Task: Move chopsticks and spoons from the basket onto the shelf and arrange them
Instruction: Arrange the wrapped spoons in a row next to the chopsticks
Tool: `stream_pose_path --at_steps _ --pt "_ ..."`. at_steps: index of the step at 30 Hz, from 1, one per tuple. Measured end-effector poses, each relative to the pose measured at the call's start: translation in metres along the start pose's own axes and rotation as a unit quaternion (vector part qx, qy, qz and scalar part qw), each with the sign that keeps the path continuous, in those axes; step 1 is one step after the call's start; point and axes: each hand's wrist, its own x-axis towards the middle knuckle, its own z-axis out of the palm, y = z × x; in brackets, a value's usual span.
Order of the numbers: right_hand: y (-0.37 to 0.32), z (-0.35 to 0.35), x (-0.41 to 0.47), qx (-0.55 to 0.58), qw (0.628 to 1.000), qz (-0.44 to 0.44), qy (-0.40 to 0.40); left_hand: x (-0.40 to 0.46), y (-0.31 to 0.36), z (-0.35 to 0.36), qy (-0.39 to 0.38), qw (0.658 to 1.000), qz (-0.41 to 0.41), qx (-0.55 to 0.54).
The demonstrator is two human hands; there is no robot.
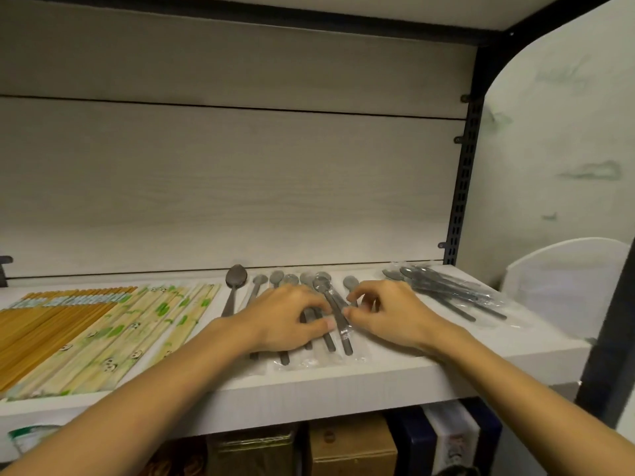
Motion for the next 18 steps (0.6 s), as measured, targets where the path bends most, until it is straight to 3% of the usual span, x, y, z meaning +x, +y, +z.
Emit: stream_pose_path --at_steps 6,18 --pt "-0.001 0.004 0.006 0.03 0.999 0.025 -0.015 -0.003 -0.004 -0.002 -0.011 1.0 -0.001 -0.012" --pt "0.038 -0.033 -0.013 0.123 0.98 0.131 0.083 0.025 0.013 0.002 0.013 1.0 -0.003 -0.001"
